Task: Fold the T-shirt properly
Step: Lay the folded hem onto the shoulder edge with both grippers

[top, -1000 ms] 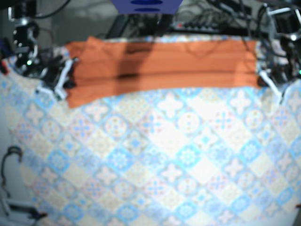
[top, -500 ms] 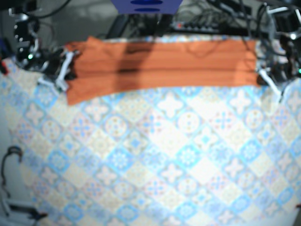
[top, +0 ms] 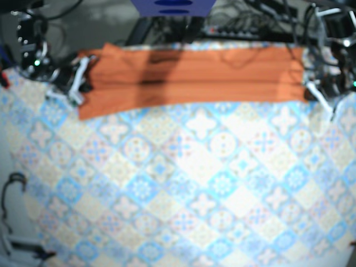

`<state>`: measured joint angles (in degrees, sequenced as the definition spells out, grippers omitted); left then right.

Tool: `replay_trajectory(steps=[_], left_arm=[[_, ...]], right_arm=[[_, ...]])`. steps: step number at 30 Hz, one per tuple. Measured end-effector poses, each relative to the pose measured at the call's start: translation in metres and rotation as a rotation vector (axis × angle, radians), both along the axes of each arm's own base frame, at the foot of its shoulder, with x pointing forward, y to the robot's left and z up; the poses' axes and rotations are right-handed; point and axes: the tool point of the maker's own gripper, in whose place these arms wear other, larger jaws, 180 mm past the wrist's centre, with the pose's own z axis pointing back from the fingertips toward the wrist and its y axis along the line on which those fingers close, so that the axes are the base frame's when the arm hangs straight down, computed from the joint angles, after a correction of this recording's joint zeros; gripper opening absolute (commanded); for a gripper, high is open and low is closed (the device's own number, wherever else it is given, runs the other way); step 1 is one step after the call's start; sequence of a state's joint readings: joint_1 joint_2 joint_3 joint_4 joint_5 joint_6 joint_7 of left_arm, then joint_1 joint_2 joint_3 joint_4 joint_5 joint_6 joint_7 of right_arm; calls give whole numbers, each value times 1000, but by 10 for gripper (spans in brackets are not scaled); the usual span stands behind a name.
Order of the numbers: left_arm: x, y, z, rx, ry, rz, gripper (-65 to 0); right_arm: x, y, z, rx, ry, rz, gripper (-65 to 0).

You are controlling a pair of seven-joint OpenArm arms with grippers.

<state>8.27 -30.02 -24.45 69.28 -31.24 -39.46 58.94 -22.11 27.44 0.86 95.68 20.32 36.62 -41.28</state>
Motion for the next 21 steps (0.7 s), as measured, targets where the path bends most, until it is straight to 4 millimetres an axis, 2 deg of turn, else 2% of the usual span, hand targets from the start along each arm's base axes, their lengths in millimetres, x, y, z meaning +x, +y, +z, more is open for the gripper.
replay_trajectory(steps=[6, 11, 21], left_arm=[[0, 0, 0, 0, 0, 0, -650], [4, 0, 2, 0, -27, 3, -650], [3, 0, 0, 2, -19, 0, -650]], right_arm=[[-2, 4, 4, -10, 1, 16, -646], [-3, 16, 4, 12, 2, 10, -646], [-11, 20, 0, 20, 21, 2, -646]])
